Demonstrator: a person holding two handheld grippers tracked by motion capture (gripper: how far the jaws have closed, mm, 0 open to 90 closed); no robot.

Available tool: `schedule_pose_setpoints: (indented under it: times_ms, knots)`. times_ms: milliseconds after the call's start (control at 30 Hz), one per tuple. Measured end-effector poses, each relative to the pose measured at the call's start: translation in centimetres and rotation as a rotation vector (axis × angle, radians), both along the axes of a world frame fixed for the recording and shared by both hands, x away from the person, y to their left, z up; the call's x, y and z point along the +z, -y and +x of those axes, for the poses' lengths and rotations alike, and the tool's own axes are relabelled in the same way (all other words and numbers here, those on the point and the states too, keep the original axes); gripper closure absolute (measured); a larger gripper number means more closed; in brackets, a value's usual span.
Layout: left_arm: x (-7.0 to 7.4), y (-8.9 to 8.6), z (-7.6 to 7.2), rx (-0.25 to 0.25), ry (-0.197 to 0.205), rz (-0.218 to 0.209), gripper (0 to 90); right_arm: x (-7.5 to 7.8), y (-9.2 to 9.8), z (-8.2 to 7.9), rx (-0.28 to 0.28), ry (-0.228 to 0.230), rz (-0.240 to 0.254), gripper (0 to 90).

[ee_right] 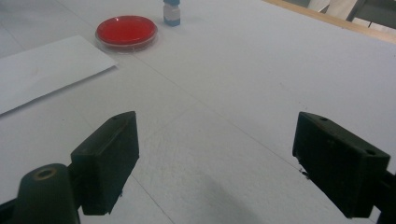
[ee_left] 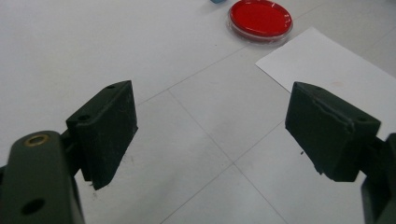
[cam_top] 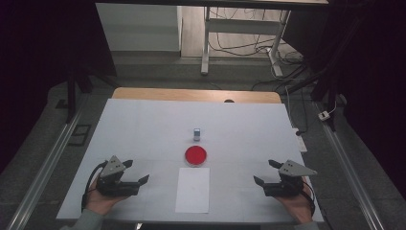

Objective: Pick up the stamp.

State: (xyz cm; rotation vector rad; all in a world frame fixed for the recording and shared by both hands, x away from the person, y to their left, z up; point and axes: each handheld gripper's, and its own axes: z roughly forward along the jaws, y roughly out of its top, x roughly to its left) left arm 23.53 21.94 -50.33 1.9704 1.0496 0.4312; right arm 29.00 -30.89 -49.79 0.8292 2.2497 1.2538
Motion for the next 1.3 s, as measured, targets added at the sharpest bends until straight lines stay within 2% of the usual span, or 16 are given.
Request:
schedule_pose_setpoints:
  times_ms: [200,833,1033,1300]
  knots:
    - [-0.14,0.24,0.11,-0.009,-0.004,0.012,17.5,0.03,0.19,-0.07,0.0,-0.002,0.003,18.4]
    - [-0.34,0.29,0.18,-0.004,-0.014,0.011,19.0,-0.06,0.02,-0.09,0.021,-0.014,-0.001,21.7]
    - [-0.27,0.19,0.09,0.002,-0.009,0.007,19.5,0.01,-0.25,0.01,0.02,-0.006,-0.004,22.8]
    - [-0.58,0.51,0.37,-0.01,-0.028,0.011,19.5,0.26,-0.67,0.21,0.018,0.004,0.002,23.4]
